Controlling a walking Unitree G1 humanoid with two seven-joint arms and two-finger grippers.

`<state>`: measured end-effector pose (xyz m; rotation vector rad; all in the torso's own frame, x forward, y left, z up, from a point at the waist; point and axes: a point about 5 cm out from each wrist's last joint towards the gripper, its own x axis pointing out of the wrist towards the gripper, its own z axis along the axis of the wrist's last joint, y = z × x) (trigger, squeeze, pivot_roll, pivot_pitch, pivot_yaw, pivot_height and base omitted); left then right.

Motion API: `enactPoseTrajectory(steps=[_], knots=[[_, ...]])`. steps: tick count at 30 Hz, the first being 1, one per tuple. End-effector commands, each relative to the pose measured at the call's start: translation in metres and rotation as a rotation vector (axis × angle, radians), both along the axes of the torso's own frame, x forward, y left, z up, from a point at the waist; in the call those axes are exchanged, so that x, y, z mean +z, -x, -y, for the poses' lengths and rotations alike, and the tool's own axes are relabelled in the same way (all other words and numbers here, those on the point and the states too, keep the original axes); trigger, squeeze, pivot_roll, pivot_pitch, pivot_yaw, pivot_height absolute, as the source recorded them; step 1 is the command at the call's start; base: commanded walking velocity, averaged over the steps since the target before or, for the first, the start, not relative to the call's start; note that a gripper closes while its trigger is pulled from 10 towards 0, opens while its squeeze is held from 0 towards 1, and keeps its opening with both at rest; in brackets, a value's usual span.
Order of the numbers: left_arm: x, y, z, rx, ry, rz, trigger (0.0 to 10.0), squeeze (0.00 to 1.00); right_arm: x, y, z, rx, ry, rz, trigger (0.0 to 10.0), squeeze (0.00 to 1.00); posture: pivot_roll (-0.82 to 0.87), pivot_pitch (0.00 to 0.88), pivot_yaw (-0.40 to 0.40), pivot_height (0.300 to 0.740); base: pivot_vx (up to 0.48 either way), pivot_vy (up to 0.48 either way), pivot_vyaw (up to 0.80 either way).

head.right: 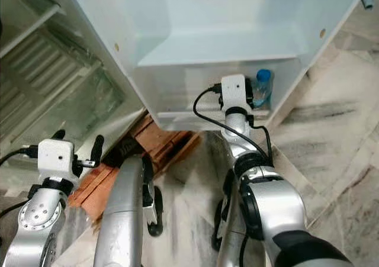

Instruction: Restocking fridge

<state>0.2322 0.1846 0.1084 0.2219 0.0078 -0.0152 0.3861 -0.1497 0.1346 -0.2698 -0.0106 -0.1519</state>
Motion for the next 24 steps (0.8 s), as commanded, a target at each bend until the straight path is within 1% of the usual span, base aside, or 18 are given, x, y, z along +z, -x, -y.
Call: enactPoseTrajectory(steps=[1, 4, 6, 7, 9, 10, 17, 19, 20, 22, 23, 24], knots=[[-0.007, 0.000, -0.002, 0.019, -0.009, -0.021, 10.0, 0.00, 0.008, -0.004, -0.006, 0.037, -0.021, 0.015, 10.0, 1.00, 0.24, 0.229, 0.105, 0.562, 0.000, 0.000, 0.00], [-0.008, -0.005, -0.001, 0.025, 0.000, -0.011, 10.0, 0.00, 0.019, -0.007, -0.008, 0.081, -0.008, 0.040, 10.0, 1.00, 0.22, 0.209, 0.093, 0.562, 0.000, 0.000, 0.00], [-0.008, -0.005, -0.001, 0.026, 0.002, -0.007, 10.0, 0.00, 0.021, -0.008, -0.009, 0.098, -0.008, 0.046, 10.0, 1.00, 0.22, 0.205, 0.091, 0.562, 0.000, 0.000, 0.00], [-0.008, -0.007, 0.000, 0.031, 0.007, 0.000, 10.0, 0.00, 0.025, -0.009, -0.013, 0.165, 0.013, 0.050, 10.0, 1.00, 0.21, 0.185, 0.077, 0.562, 0.000, 0.000, 0.00], [-0.009, -0.008, 0.000, 0.036, 0.012, 0.007, 10.0, 0.00, 0.026, -0.009, -0.017, 0.221, 0.039, 0.051, 10.0, 1.00, 0.20, 0.182, 0.076, 0.562, 0.000, 0.000, 0.00], [-0.011, -0.007, 0.002, 0.042, 0.019, 0.008, 10.0, 0.00, 0.024, -0.007, -0.014, 0.241, 0.051, 0.045, 10.0, 1.00, 0.19, 0.152, 0.065, 0.562, 0.000, 0.000, 0.00], [-0.016, -0.008, 0.007, 0.039, 0.034, 0.010, 10.0, 0.00, 0.017, 0.001, -0.005, 0.292, 0.061, 0.048, 10.0, 1.00, 0.16, 0.117, 0.066, 0.562, 0.000, 0.000, 0.00], [-0.016, -0.010, 0.006, 0.039, 0.036, 0.011, 10.0, 0.00, 0.013, 0.008, -0.004, 0.307, 0.053, 0.060, 10.0, 1.00, 0.14, 0.106, 0.066, 0.562, 0.000, 0.000, 0.00], [-0.016, -0.011, 0.006, 0.040, 0.039, 0.015, 10.0, 0.00, 0.008, 0.018, -0.003, 0.323, 0.051, 0.070, 10.0, 1.00, 0.13, 0.094, 0.061, 0.562, 0.000, 0.000, 0.00], [-0.016, -0.012, 0.006, 0.042, 0.043, 0.019, 10.0, 0.00, 0.004, 0.027, -0.002, 0.321, 0.038, 0.076, 10.0, 1.00, 0.12, 0.091, 0.059, 0.562, 0.000, 0.000, 0.00], [-0.016, -0.012, 0.006, 0.046, 0.048, 0.021, 10.0, 0.00, -0.002, 0.038, 0.001, 0.309, 0.026, 0.076, 10.0, 1.00, 0.12, 0.085, 0.056, 0.562, 0.000, 0.000, 0.00], [-0.017, -0.012, 0.006, 0.047, 0.050, 0.021, 10.0, 0.00, -0.004, 0.041, 0.002, 0.304, 0.023, 0.074, 10.0, 1.00, 0.11, 0.082, 0.055, 0.562, 0.000, 0.000, 0.00]])
